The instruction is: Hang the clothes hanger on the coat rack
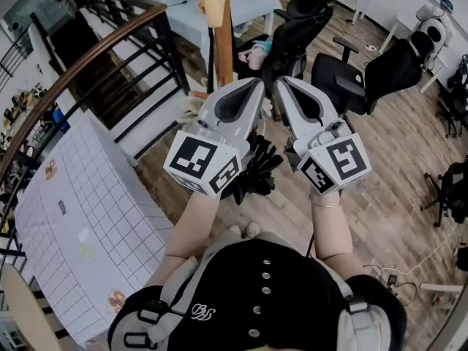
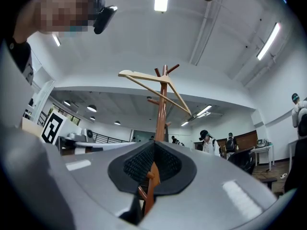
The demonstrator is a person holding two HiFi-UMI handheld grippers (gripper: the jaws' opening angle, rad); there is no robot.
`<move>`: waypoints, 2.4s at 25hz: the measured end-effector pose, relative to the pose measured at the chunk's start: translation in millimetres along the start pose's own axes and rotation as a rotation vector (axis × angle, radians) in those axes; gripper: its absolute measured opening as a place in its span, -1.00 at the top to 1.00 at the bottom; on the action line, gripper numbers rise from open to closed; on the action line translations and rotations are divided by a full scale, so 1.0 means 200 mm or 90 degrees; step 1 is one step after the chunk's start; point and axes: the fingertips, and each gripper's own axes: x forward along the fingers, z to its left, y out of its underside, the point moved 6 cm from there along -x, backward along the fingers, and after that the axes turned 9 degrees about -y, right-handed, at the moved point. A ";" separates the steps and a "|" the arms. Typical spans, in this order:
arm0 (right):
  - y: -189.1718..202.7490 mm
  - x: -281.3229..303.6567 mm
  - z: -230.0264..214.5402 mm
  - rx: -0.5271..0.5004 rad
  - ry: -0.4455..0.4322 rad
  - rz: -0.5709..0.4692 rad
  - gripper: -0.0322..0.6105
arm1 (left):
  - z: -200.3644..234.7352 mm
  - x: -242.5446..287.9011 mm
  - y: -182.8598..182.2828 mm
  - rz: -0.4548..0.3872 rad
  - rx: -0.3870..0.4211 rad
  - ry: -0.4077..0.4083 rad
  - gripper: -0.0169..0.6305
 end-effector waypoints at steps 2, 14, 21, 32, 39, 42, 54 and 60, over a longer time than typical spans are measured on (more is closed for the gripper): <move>0.03 -0.01 0.01 0.007 -0.005 0.005 0.90 | 0.01 -0.02 0.04 0.004 -0.016 -0.006 0.95; 0.10 0.01 0.04 0.029 -0.015 0.018 0.90 | 0.01 -0.05 0.16 0.061 -0.005 -0.025 0.95; 0.18 0.03 0.05 0.052 -0.016 0.022 0.90 | 0.05 -0.06 0.20 0.070 -0.007 -0.030 0.95; 0.25 0.05 0.03 0.061 -0.013 0.048 0.90 | 0.08 -0.05 0.23 0.070 -0.024 -0.022 0.95; 0.26 0.06 0.03 0.063 -0.013 0.048 0.90 | 0.09 -0.04 0.24 0.074 -0.031 -0.016 0.95; 0.27 0.06 0.03 0.060 -0.015 0.052 0.90 | 0.09 -0.04 0.25 0.076 -0.033 -0.014 0.95; 0.28 0.04 0.00 0.064 -0.014 0.055 0.90 | 0.08 -0.01 0.27 0.084 -0.039 -0.025 0.95; 0.30 0.04 0.00 0.069 -0.020 0.057 0.90 | 0.09 -0.02 0.28 0.088 -0.040 -0.028 0.95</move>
